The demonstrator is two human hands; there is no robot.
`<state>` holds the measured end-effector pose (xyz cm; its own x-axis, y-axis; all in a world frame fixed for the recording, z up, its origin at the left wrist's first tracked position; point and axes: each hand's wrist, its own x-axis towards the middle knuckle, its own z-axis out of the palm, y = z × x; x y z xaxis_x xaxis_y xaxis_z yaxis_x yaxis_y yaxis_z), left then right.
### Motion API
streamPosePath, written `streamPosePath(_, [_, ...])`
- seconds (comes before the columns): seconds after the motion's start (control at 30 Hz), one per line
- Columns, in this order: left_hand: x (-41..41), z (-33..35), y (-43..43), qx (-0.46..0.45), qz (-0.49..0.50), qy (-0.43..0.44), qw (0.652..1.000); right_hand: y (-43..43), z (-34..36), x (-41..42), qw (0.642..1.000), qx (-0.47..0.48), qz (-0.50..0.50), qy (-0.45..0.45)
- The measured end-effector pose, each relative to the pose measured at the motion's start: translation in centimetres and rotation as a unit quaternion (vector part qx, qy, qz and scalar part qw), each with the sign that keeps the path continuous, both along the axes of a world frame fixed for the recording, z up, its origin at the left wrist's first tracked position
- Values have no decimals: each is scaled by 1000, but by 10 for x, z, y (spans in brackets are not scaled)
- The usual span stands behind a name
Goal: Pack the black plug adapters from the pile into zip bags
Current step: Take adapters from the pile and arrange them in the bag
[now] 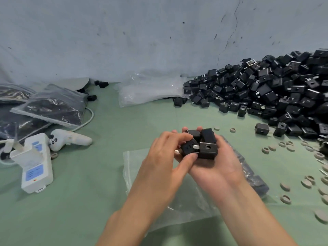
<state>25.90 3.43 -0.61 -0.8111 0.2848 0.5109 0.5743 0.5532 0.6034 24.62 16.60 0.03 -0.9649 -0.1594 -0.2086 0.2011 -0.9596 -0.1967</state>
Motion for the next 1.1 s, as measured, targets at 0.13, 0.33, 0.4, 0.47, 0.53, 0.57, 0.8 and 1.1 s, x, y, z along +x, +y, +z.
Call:
streamPosePath(0.13, [5,0,-3,45,7,21,999,-1,2,3,1000,-11,-4,-23])
streamPosePath(0.33, [1,17,-27,244,70,-38,966,7,7,10,994,-78,-51,-56])
streamPosePath(0.4, [-7,19,-47,289,123,-77,946,12,8,7,993,-82,-60,-67])
streamPosePath(0.47, [-14,17,-76,278,199,-123,932,21,6,3,992,-77,-70,-76])
streamPosePath(0.53, [-16,7,-103,199,255,-195,926,33,3,-2,992,-67,-80,-72])
streamPosePath(0.57, [-16,0,-112,153,266,-236,922,39,1,-3,992,-66,-88,-70])
streamPosePath(0.8, [0,-16,-100,109,137,-298,938,63,-7,-11,988,-75,-122,-53])
streamPosePath(1.1, [-7,-37,-90,-117,33,-179,976,68,-12,-11,992,-44,-110,-44])
